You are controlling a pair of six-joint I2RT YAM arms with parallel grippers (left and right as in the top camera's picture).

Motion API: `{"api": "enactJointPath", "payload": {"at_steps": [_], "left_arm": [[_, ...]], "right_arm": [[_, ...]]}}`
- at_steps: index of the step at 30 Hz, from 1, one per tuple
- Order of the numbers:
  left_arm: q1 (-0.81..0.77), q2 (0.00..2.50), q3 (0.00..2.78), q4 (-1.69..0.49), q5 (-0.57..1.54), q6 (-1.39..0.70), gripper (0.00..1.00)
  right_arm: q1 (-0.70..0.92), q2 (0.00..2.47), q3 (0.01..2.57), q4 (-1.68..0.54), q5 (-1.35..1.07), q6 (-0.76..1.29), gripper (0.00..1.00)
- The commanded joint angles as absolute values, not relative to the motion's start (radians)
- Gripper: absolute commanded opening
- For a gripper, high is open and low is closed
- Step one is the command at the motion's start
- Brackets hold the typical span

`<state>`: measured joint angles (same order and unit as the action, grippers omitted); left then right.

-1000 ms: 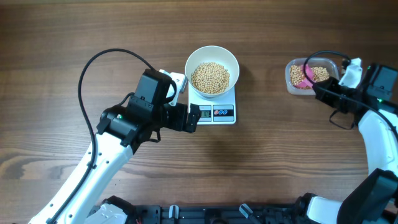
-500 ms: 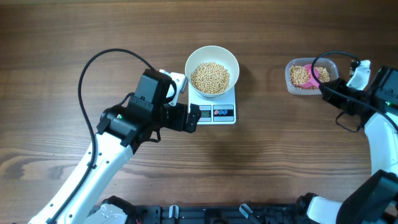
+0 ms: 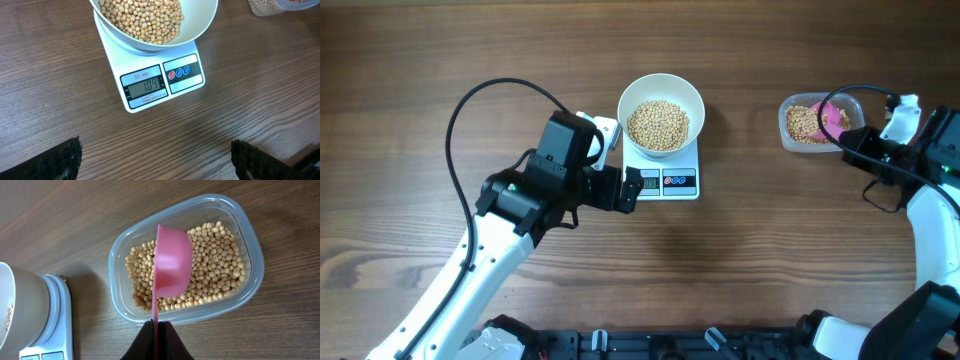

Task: Scoop item into bowl and weigh 150g on scale
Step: 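Dip the pink scoop into the soybeans with the right gripper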

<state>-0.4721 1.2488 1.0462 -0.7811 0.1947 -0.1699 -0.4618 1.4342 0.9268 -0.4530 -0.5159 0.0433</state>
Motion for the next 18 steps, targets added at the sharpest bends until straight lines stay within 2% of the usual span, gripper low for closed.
{"api": "enactJointPath", "payload": {"at_steps": [1, 10, 14, 18], "left_arm": [[-0.475, 1.240, 1.047, -0.778, 0.200, -0.154, 1.00], [-0.475, 1.240, 1.047, -0.778, 0.200, -0.154, 1.00], [-0.475, 1.240, 1.047, -0.778, 0.200, -0.154, 1.00], [-0.475, 1.240, 1.047, -0.778, 0.200, -0.154, 1.00]], "right_arm": [[-0.466, 1.410, 0.948, -0.459, -0.540, 0.034, 0.04], [-0.482, 1.385, 0.948, -0.469, -0.546, 0.115, 0.04], [-0.524, 1.385, 0.948, -0.472, -0.672, 0.117, 0.04], [-0.584, 1.385, 0.948, -0.472, -0.752, 0.202, 0.04]]}}
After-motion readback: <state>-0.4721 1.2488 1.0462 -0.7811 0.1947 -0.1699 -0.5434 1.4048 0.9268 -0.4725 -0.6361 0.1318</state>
